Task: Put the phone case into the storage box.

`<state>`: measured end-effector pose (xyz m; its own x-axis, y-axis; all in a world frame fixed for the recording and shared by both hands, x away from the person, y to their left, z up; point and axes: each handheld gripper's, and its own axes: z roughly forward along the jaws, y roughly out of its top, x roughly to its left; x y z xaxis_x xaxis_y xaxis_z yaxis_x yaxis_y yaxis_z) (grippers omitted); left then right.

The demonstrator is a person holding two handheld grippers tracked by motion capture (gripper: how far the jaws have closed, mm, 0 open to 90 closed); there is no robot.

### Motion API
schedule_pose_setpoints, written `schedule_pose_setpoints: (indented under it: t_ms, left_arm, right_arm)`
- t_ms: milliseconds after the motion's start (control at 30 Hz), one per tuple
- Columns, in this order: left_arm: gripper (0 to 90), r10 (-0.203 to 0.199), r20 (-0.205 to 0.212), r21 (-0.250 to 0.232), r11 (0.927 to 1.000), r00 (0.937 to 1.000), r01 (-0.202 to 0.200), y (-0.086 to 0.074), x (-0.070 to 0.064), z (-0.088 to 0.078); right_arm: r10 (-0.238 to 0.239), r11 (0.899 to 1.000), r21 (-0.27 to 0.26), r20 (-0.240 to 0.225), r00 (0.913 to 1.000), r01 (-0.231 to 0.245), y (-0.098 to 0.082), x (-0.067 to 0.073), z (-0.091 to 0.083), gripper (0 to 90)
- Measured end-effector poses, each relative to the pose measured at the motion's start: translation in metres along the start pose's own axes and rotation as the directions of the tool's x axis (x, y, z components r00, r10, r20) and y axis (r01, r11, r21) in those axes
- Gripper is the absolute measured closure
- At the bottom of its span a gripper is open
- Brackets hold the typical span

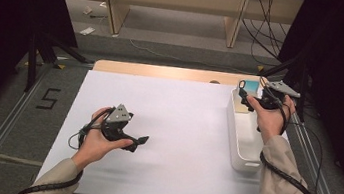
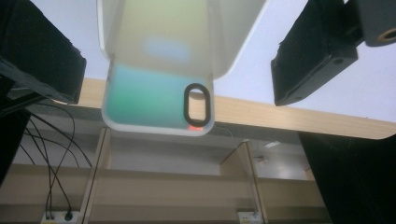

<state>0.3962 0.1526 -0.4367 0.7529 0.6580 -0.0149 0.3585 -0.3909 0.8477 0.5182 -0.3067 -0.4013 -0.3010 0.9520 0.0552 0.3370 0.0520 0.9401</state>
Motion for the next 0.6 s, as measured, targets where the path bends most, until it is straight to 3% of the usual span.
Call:
schedule_pose_setpoints:
  t_ms: [333, 600]
  left_arm:
    - [0.7, -0.001, 0.0, -0.003, 1.0, 1.0, 0.001, 0.0, 0.0, 0.0]
    - [0.7, -0.002, -0.001, 0.001, 1.0, 1.0, 0.002, 0.0, 0.0, 0.0]
  right_arm:
    - [-0.027, 1.0, -0.001, -0.072, 0.997, 0.027, -0.003, 0.009, -0.017, 7.6]
    - [-0.052, 0.999, -0.007, -0.149, 0.9875, 0.051, -0.005, 0.02, -0.034, 10.2]
